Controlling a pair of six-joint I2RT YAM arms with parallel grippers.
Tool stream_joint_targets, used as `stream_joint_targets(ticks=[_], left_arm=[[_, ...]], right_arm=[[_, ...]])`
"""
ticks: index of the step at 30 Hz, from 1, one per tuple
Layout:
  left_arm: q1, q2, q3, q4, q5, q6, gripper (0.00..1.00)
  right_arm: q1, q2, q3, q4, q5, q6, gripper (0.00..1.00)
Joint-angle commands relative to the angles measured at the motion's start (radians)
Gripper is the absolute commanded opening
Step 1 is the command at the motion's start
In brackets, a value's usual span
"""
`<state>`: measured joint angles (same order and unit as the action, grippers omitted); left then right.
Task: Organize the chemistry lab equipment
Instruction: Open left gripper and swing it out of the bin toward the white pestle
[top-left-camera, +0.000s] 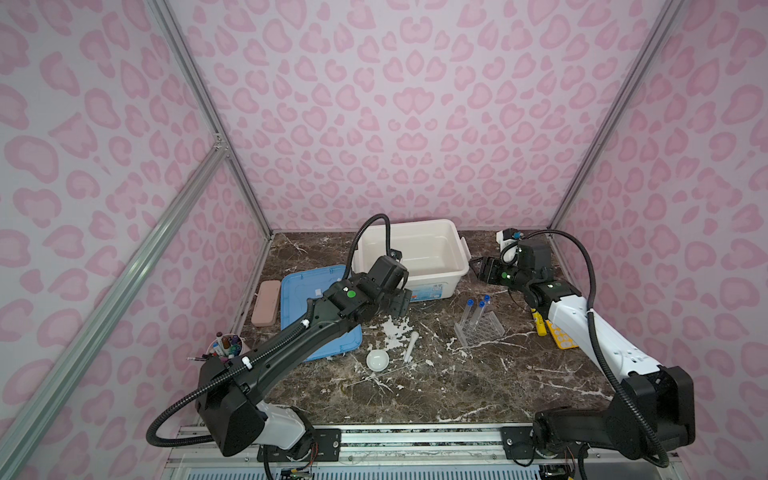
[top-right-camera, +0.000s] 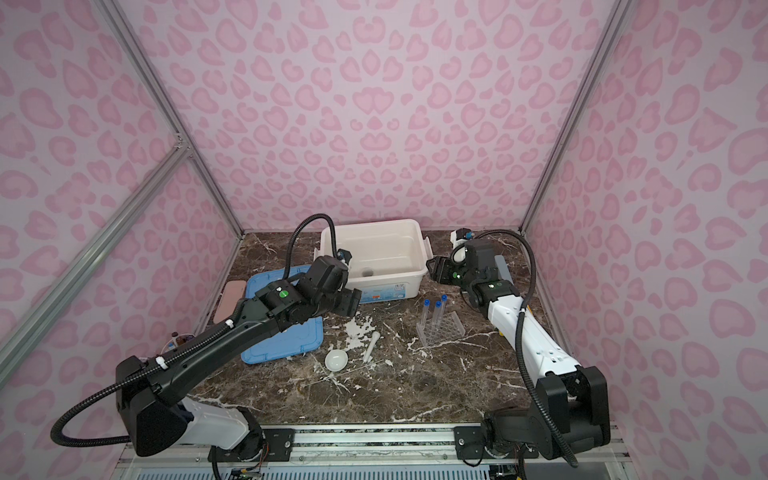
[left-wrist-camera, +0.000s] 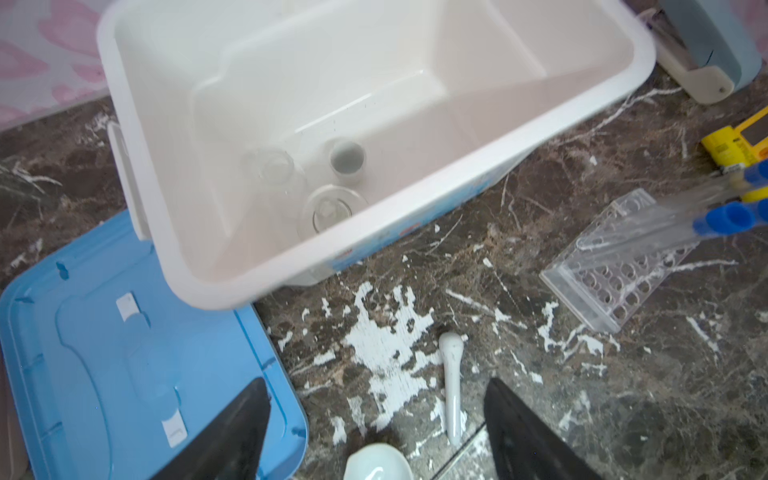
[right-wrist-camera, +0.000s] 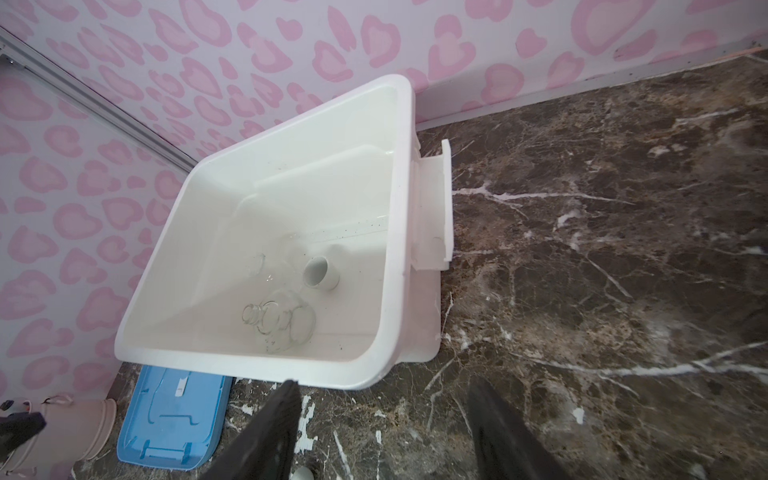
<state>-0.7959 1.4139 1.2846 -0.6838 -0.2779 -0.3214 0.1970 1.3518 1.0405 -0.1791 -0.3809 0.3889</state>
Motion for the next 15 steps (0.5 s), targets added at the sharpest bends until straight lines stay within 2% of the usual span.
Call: stream_joint_targets(ticks=[1, 6, 15], left_arm=[[-0.027, -0.033, -0.07, -0.021, -0.025, -0.111, 0.82], [-0.073, -0.054, -0.16, 0.006, -0.012, -0.192, 0.83], [-0.142, 0.018, -0.225, 0.069, 0.034, -0.293, 0.86]], right_arm=[[0.0, -0.005, -0.008, 0.007, 0.022, 0.002, 0.66], [-0.001, -0.009, -0.013, 0.012, 0.027, 0.003, 0.66], [-0.007, -0.014, -0.013, 0.002, 0.03, 0.001, 0.66]])
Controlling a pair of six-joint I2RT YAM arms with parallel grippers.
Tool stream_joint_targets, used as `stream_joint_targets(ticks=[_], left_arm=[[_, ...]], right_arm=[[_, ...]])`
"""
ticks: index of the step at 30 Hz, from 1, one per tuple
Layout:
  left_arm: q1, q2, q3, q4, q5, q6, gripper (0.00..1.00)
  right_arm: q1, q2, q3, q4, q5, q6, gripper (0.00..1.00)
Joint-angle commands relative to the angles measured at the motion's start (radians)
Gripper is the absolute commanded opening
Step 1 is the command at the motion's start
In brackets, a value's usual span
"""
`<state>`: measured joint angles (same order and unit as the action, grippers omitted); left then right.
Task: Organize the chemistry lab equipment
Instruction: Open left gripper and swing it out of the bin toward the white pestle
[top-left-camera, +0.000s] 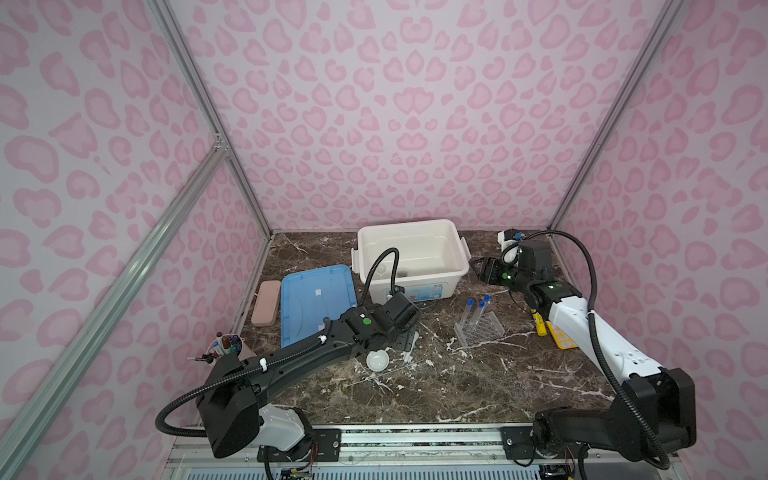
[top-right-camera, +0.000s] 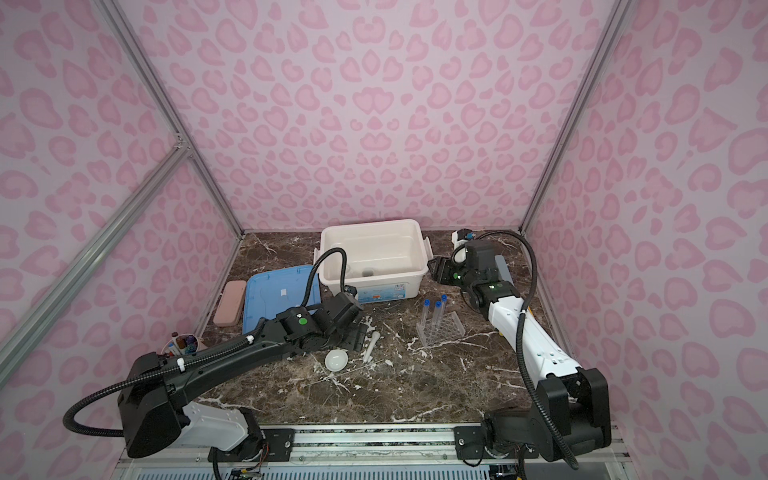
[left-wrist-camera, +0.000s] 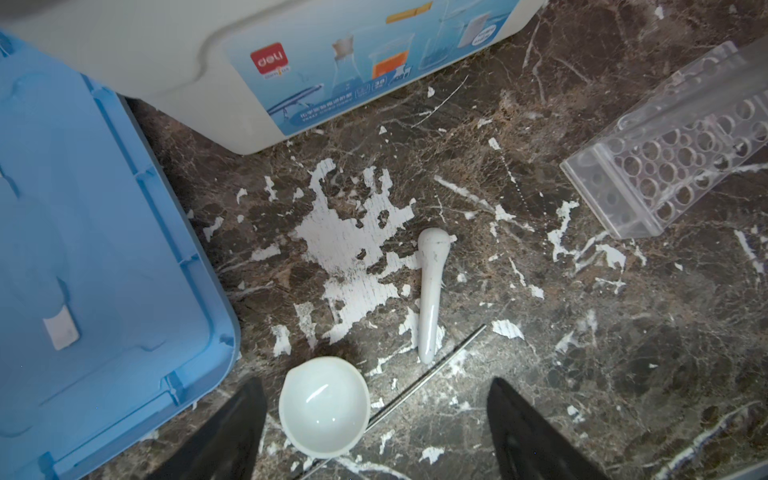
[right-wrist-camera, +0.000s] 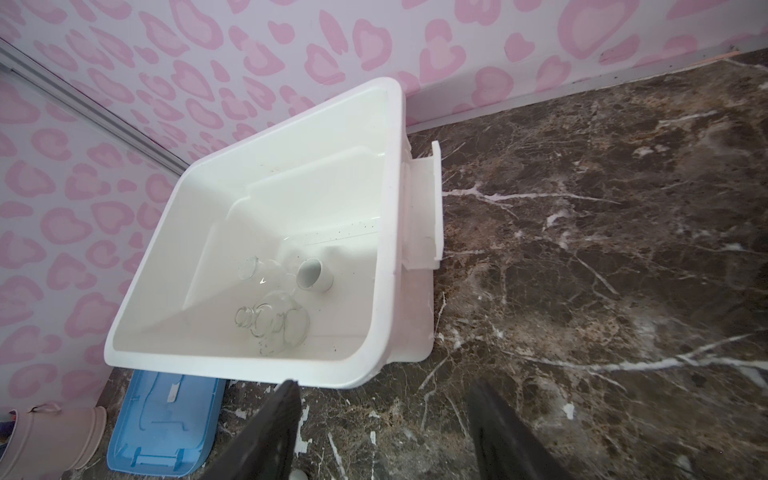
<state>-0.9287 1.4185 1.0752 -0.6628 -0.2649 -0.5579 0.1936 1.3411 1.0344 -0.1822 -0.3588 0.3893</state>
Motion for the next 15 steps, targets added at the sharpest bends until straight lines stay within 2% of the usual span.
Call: stream_joint_targets(ticks=[1, 11, 15], left_arm=[[-0.012, 0.019, -0.022, 0.056, 0.025, -0.062, 0.86], [-0.021, 0.132, -0.04, 0.151, 0.082, -0.057, 0.84], [-0.02, 0.186, -0.031, 0.159, 0.108, -0.035, 0.79]], right_arm=[[-0.004, -0.005, -0.008, 0.004, 0.007, -0.001, 0.66], [-0.015, -0.004, -0.007, -0.001, 0.003, 0.001, 0.66], [-0.017, -0.006, -0.008, -0.003, 0.001, 0.001, 0.66]])
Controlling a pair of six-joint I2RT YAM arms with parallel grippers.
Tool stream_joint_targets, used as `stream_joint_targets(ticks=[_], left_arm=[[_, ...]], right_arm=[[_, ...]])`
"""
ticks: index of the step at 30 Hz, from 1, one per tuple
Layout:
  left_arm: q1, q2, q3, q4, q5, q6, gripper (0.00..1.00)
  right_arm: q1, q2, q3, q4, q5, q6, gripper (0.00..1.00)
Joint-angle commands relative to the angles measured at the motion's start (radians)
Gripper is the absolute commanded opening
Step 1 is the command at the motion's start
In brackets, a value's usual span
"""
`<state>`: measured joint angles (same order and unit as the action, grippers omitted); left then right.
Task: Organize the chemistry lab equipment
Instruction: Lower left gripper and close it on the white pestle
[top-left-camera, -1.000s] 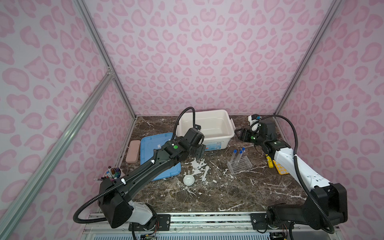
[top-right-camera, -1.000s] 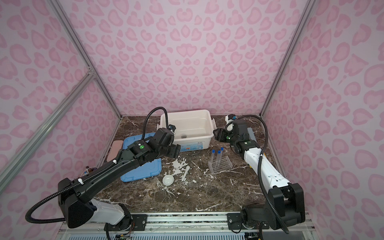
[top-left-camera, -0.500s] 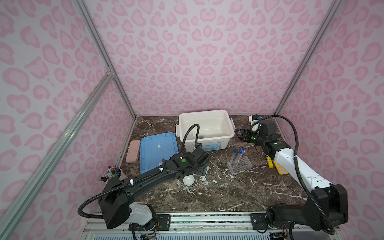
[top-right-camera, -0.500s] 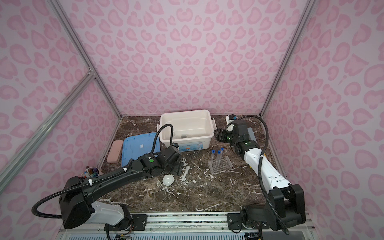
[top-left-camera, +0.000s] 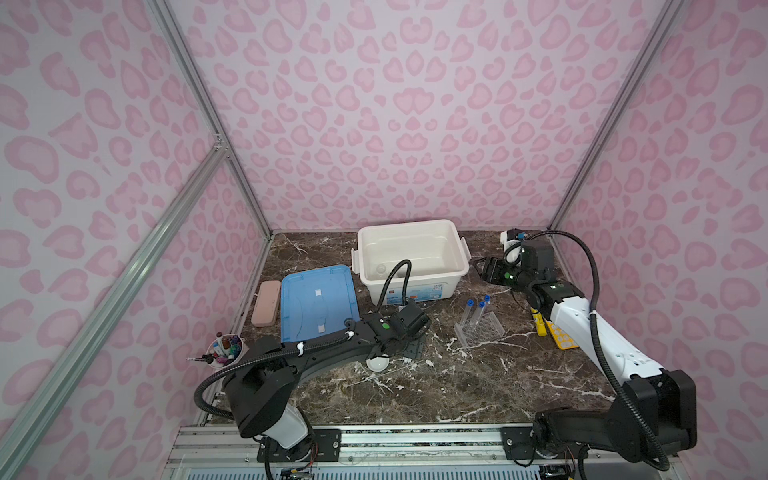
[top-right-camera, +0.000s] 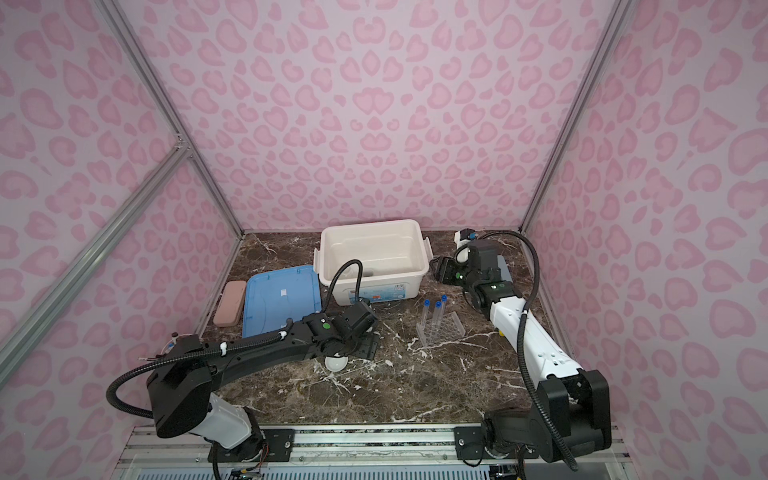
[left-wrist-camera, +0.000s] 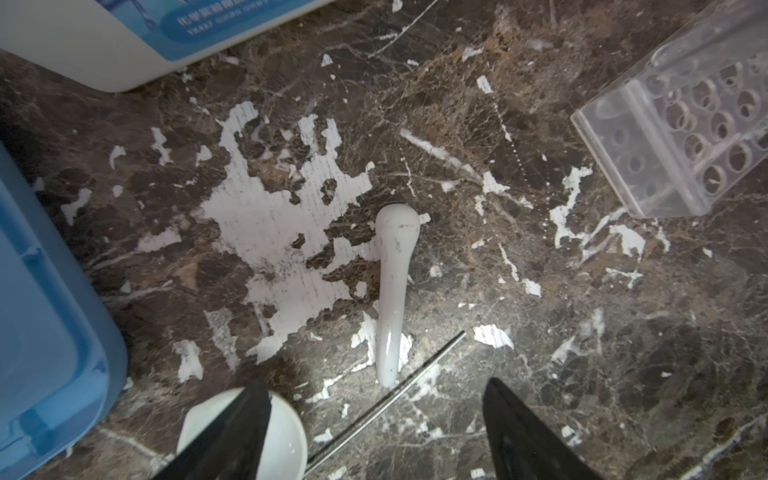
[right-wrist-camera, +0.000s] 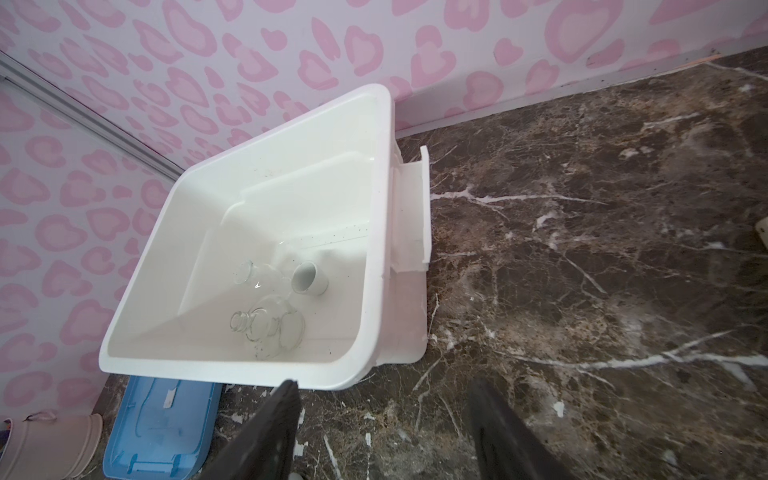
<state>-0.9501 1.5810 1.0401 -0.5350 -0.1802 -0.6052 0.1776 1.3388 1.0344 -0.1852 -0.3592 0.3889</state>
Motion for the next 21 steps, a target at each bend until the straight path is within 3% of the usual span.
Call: stream_joint_targets(ticks=[1, 10, 21], left_arm=[[0.001, 0.033, 0.006, 0.034, 0.024, 0.017, 0.77], [0.006, 0.119, 0.029, 0.059, 0.066, 0.057, 0.59], [0.046, 0.172, 0.024, 0.096, 0.092, 0.081, 0.48]], right_arm=[[-0.002, -0.003, -0.008, -0.001, 0.002, 0.001, 0.66], [-0.007, -0.003, -0.011, -0.003, -0.004, 0.003, 0.66], [-0.016, -0.013, -0.02, -0.007, -0.003, 0.0, 0.66]])
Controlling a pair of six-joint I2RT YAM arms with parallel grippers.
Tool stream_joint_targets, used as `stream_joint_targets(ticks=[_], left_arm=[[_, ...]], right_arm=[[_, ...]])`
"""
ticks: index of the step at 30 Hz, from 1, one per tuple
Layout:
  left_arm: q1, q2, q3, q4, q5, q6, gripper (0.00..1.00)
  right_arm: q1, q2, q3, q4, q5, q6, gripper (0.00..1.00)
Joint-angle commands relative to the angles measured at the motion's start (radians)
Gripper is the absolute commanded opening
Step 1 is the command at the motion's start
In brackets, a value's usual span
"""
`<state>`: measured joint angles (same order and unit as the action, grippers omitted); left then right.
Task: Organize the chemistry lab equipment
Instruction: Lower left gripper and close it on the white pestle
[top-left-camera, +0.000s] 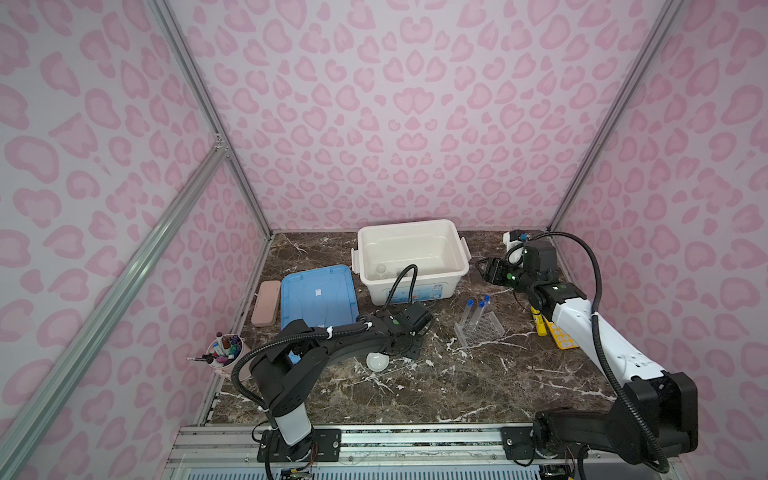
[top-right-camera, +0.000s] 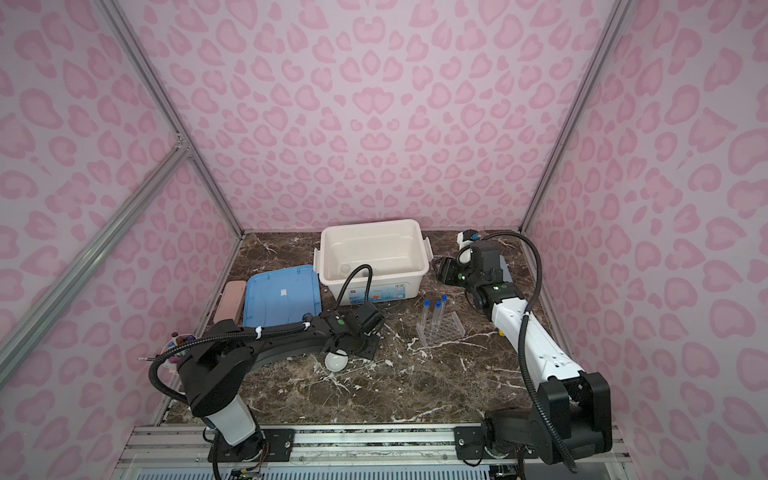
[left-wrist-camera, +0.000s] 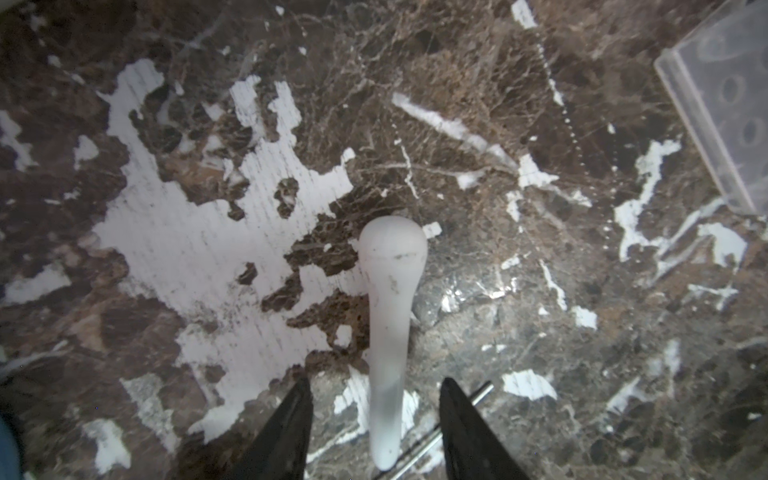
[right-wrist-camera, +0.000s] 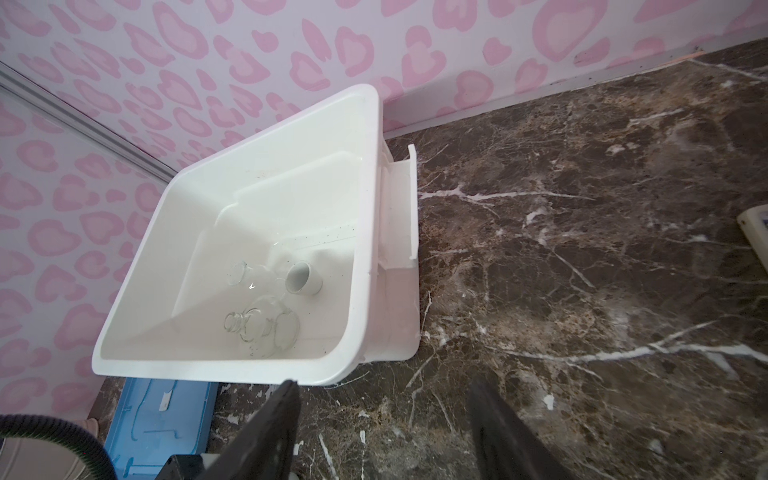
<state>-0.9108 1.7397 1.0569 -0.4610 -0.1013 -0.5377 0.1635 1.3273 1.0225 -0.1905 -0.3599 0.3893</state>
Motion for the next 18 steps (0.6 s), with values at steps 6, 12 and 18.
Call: stream_joint_targets(ticks=[6, 12, 18], left_arm=[[0.015, 0.033, 0.01, 0.028, 0.034, 0.025, 0.4], [0.018, 0.047, 0.012, 0.036, 0.045, 0.028, 0.33], [0.02, 0.065, 0.016, 0.038, 0.054, 0.033, 0.25]], right_arm=[[-0.003, -0.009, -0.012, -0.005, 0.001, -0.001, 0.66], [-0.007, -0.009, -0.017, -0.004, -0.001, 0.001, 0.66], [-0.01, -0.012, -0.015, -0.007, -0.002, -0.002, 0.66]])
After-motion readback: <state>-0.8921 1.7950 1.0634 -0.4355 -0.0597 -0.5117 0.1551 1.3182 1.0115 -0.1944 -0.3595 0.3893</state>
